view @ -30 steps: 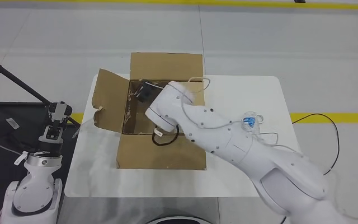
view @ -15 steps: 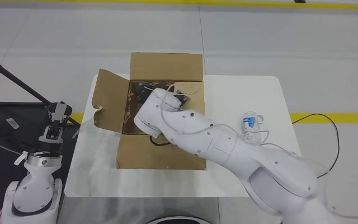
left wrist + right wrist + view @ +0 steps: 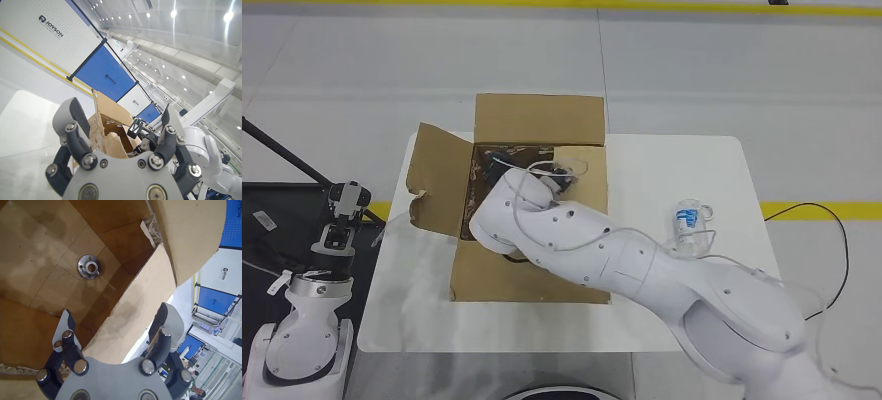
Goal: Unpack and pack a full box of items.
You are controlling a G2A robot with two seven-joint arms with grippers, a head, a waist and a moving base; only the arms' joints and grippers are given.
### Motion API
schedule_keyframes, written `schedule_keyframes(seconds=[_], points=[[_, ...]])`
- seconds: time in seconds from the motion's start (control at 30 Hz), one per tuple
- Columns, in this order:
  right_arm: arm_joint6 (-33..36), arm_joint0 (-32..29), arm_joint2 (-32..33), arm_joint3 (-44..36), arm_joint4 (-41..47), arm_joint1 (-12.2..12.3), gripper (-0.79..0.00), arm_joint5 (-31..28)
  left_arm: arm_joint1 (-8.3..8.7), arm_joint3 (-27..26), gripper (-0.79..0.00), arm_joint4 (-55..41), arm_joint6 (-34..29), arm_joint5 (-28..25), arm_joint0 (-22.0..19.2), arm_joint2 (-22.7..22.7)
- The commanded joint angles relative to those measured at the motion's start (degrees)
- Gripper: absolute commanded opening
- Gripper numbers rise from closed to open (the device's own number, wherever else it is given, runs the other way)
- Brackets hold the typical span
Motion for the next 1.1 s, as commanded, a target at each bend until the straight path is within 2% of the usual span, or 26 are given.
schedule_keyframes(seconds=[0.0, 0.1, 0.3, 0.53, 0.67, 0.8, 0.93, 1.07], points=[[0.00, -0.87, 1.94, -2.54, -1.82, 0.74, 0.000, -0.06, -0.01, -0.04, 0.000, 0.00, 0.02, 0.13, -0.02, 0.01], [-0.39, -3.37, 6.57, -8.35, -5.99, 2.48, 0.000, 0.33, -0.06, -0.83, 0.000, -0.16, 0.00, 0.77, -0.03, 0.09], [-1.91, -12.93, 18.02, -25.11, -13.74, 7.32, 0.000, 0.03, -0.18, -2.34, 0.000, -0.95, 0.22, 1.46, 0.09, -0.15], [-11.89, -28.37, 34.94, -43.86, -14.35, 12.49, 0.000, -9.23, -0.24, -7.67, 0.000, -2.96, -0.40, 3.19, 0.55, -1.68], [-18.65, -36.22, 43.79, -51.05, -9.10, 14.17, 0.000, -15.67, -0.19, -12.58, 0.000, -4.93, -2.37, 4.93, 0.69, -2.44], [-25.76, -42.69, 52.57, -54.81, -0.07, 15.41, 0.000, -23.09, 0.01, -17.40, 0.000, -6.41, -6.40, 8.17, 0.34, -2.31], [-32.38, -48.50, 61.64, -56.43, 9.70, 16.54, 0.000, -31.03, 0.47, -20.15, 0.000, -6.89, -13.20, 12.36, -1.72, -0.13], [-36.23, -53.06, 68.09, -57.10, 16.77, 17.47, 0.000, -37.16, 0.91, -21.03, 0.000, -7.53, -19.05, 16.43, -4.98, 3.56]])
